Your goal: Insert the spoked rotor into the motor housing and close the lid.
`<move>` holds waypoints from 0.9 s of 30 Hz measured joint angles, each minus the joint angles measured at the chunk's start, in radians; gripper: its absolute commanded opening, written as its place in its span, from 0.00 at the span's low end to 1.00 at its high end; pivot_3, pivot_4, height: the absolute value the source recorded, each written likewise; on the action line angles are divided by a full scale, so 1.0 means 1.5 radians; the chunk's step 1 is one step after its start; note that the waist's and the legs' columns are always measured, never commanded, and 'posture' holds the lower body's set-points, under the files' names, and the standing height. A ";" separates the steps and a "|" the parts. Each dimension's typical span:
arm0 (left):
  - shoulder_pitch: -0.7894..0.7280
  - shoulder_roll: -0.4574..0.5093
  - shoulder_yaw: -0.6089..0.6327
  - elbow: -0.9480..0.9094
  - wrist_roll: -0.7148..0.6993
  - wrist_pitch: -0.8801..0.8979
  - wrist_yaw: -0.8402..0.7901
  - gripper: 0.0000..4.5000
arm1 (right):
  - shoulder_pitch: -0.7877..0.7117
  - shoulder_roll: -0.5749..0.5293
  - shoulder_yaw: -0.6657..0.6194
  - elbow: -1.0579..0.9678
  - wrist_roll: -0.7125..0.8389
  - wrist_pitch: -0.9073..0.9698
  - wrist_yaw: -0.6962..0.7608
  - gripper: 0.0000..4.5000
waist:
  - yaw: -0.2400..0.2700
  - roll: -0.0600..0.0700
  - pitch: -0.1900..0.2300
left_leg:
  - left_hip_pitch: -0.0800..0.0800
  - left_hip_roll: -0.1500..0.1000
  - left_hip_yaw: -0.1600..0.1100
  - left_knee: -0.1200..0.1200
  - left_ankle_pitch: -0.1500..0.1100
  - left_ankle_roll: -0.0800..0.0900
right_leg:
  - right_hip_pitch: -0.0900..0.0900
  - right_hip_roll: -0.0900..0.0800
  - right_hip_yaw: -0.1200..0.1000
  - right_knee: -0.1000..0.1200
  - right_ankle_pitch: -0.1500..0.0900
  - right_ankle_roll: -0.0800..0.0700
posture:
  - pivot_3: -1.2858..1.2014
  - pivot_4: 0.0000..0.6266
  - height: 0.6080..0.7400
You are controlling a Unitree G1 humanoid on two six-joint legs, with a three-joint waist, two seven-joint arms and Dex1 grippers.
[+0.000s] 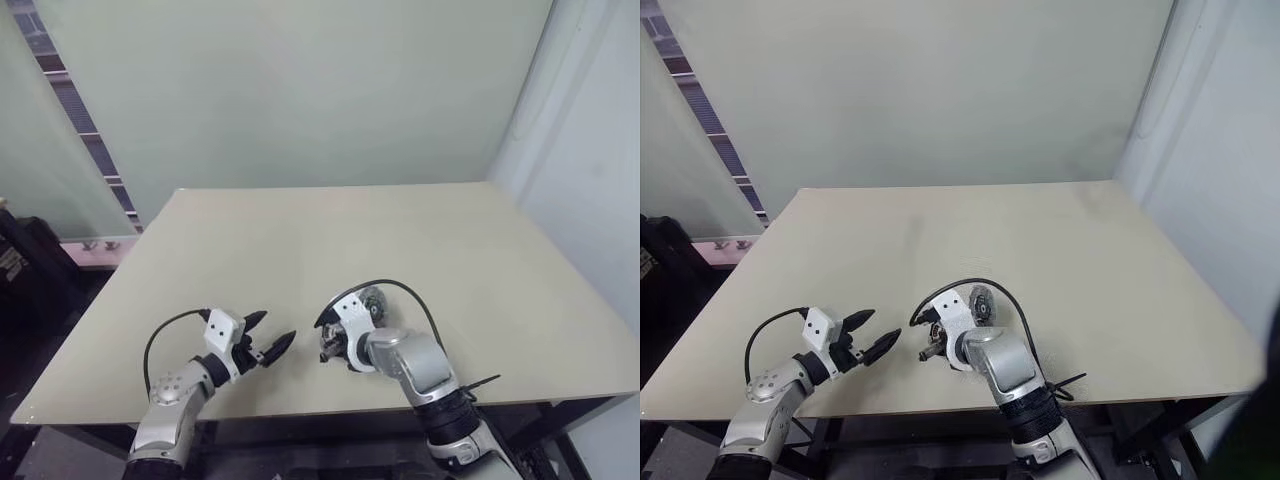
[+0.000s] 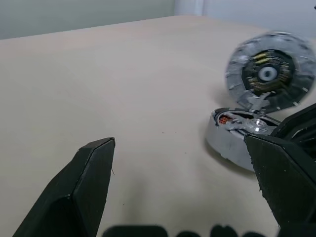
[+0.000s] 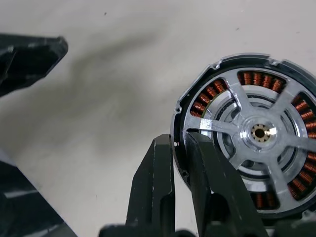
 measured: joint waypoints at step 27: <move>-0.003 -0.006 -0.019 0.000 0.000 -0.002 -0.002 1.00 | 0.013 -0.031 0.051 -0.023 0.065 -0.031 -0.057 1.00 | 0.000 0.000 0.000 | 0.000 0.000 0.000 0.000 -0.001 -0.001 | 0.000 -0.001 0.000 -0.001 0.000 0.000 | 0.52 0.00 1.00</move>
